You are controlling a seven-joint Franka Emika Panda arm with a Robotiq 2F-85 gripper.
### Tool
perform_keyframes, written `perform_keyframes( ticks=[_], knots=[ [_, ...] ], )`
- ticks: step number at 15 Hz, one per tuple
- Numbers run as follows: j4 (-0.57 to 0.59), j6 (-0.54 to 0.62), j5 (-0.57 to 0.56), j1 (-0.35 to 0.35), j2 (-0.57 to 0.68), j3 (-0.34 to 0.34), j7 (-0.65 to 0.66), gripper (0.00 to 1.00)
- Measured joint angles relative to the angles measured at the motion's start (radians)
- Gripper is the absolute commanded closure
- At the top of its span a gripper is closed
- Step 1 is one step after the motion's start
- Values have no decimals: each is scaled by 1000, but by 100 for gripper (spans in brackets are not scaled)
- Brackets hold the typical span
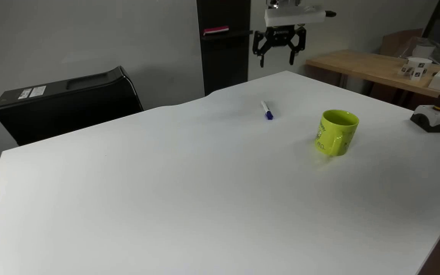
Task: Pick up the pen and put it in the light green cup
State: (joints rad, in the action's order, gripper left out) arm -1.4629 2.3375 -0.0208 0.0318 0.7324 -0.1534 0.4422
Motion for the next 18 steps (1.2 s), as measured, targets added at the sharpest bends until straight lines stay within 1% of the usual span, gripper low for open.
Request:
perform_keyframes(
  ticks=[7,12,18],
  knots=[
    [72,8,16,-17,111,10,-2,0],
    [88,8,32,-17,142,14,-6,0],
    [89,4,45,1,169,15,-35,0]
  ],
)
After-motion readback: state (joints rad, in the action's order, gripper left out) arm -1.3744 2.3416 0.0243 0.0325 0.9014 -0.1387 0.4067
